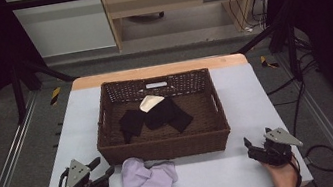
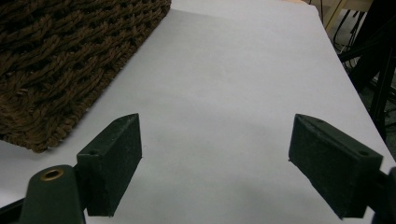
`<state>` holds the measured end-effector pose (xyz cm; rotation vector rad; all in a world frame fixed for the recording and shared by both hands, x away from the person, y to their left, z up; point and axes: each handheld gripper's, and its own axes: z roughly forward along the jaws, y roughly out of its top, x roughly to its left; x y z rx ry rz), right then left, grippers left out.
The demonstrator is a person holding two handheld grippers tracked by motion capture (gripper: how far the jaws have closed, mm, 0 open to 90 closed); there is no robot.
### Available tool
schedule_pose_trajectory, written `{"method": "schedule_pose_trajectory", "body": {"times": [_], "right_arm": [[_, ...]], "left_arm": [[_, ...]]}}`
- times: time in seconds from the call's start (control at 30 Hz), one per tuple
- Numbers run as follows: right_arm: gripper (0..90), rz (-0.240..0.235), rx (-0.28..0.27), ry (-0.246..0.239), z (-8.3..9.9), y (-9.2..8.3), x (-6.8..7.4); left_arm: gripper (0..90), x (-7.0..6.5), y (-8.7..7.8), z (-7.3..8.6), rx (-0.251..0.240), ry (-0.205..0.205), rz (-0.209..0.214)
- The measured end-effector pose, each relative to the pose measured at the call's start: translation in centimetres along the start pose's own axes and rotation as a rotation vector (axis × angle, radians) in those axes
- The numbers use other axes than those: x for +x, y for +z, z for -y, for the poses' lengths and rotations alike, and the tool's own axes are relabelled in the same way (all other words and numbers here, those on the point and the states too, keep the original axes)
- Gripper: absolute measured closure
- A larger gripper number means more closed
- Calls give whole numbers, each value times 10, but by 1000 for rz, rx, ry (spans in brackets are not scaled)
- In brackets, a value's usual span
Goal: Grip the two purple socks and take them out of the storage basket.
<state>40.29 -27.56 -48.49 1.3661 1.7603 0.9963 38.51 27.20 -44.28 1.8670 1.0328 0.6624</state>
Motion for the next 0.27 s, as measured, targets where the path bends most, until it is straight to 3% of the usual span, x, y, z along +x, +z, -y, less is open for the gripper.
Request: {"method": "schedule_pose_trajectory", "body": {"times": [0.17, 0.27], "right_arm": [[172, 1, -4, 4, 0, 0, 0], [170, 1, -2, 10, 0, 0, -1]], "left_arm": [[341, 19, -5, 3, 2, -13, -54], [323, 26, -6, 5, 7, -23, -53]]}}
